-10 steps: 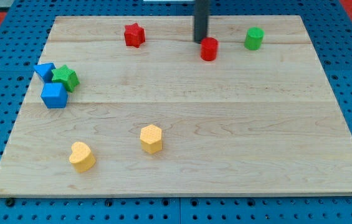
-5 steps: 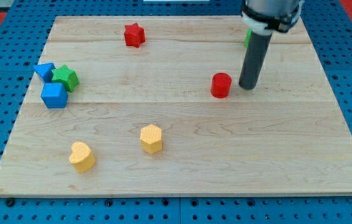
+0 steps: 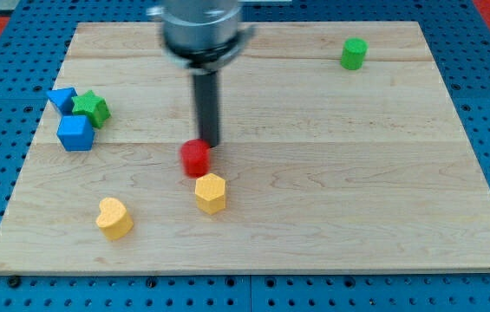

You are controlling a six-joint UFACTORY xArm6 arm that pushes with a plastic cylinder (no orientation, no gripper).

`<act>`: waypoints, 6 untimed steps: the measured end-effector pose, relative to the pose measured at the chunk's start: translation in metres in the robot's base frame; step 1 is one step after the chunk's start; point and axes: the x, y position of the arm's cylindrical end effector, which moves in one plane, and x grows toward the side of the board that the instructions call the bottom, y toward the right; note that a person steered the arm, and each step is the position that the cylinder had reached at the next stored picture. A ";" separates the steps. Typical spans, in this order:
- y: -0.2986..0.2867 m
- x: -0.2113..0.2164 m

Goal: Push the red circle to the left side of the yellow hexagon

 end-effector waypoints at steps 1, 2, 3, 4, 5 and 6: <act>-0.014 0.010; -0.061 0.019; -0.057 0.044; -0.045 0.057; -0.031 0.033; 0.025 0.031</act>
